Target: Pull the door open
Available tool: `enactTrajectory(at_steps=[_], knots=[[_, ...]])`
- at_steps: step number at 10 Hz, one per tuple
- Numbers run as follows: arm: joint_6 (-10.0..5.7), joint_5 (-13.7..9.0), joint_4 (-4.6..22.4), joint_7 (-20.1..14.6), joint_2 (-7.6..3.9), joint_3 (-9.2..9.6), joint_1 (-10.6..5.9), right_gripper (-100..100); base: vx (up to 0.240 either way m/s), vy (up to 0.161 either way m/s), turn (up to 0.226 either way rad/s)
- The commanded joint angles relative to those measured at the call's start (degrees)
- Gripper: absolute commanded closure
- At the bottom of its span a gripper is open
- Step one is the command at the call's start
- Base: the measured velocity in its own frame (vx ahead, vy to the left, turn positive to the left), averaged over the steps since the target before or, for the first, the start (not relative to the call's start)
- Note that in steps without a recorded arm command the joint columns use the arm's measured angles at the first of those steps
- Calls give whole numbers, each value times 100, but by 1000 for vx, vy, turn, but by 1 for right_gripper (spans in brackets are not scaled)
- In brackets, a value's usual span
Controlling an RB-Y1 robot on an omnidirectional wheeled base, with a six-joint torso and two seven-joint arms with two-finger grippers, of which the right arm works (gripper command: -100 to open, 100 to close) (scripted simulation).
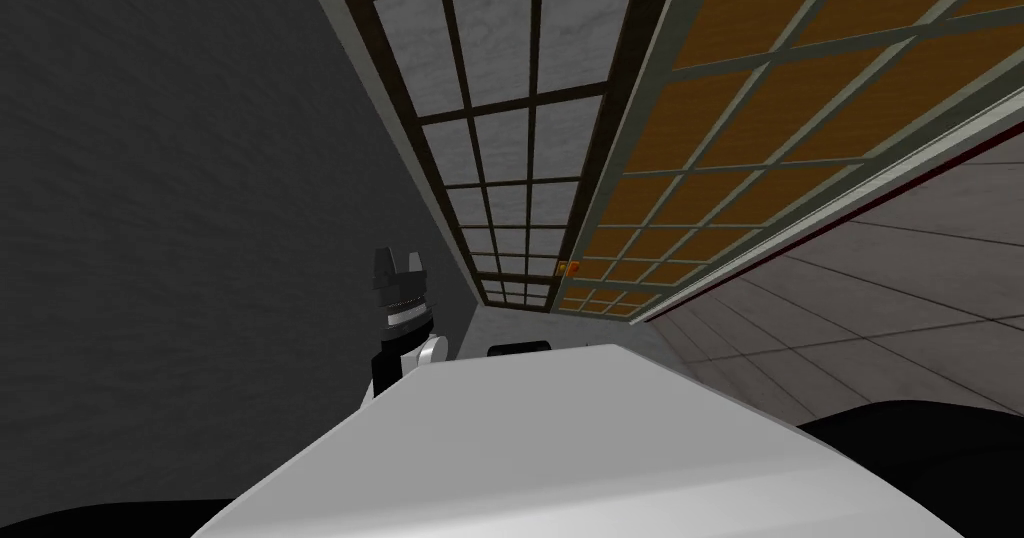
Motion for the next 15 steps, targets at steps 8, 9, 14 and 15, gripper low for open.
enactTrajectory(at_steps=[8,9,14,15], knots=[[583,209,650,-417,-307,-916,-555,-100,-131,-8,-59],[646,238,730,-464,-328,-1020,-645,-100,-70,-54,-63],[884,372,1014,-641,-365,-1393,-1095,-100,-18,-48,-32],[947,413,1085,-689,-367,-1487,-1240,-100,40,-73,-23]])
